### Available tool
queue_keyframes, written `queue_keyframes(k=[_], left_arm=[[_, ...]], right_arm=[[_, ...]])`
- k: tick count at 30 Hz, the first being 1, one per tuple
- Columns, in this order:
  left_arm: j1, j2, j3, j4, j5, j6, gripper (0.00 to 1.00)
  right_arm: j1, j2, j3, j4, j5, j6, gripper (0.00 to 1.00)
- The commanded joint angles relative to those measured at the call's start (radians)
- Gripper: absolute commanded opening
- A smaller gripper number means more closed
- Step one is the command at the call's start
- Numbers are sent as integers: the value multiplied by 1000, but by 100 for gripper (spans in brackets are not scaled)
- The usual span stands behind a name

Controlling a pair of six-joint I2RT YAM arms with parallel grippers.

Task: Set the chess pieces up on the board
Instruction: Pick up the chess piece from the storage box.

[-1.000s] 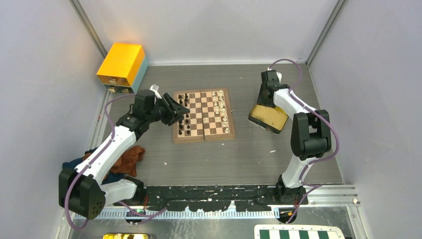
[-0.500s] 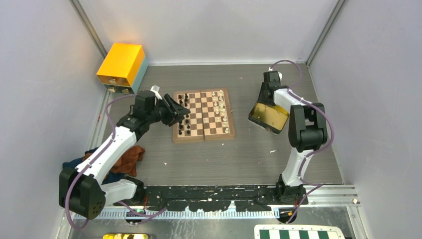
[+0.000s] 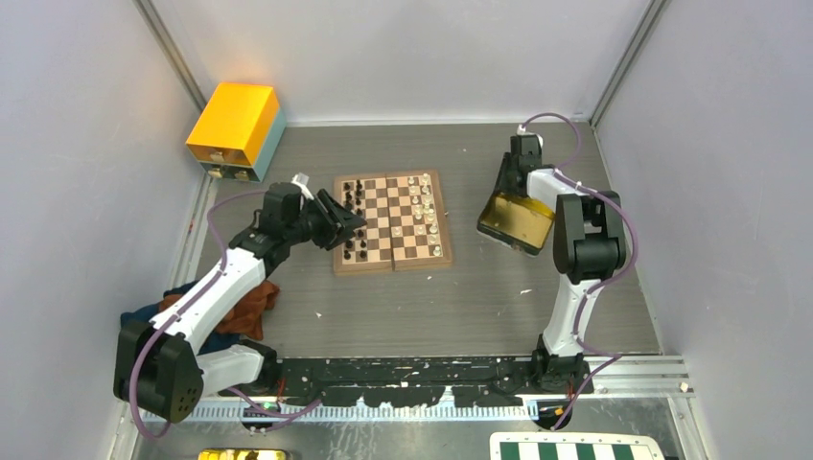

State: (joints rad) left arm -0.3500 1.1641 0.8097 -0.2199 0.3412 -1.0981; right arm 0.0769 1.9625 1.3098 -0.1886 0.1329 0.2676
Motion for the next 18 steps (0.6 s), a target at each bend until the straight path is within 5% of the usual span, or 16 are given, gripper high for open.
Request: queue_keyframes(k=[1, 18], left_arm=[[7, -42, -37, 107, 0, -30, 48], [-9, -6, -38, 167, -39, -51, 47]], right_arm=[[-2, 13, 70, 22, -32, -9, 42], [-9, 188, 322, -187, -88, -15, 39]])
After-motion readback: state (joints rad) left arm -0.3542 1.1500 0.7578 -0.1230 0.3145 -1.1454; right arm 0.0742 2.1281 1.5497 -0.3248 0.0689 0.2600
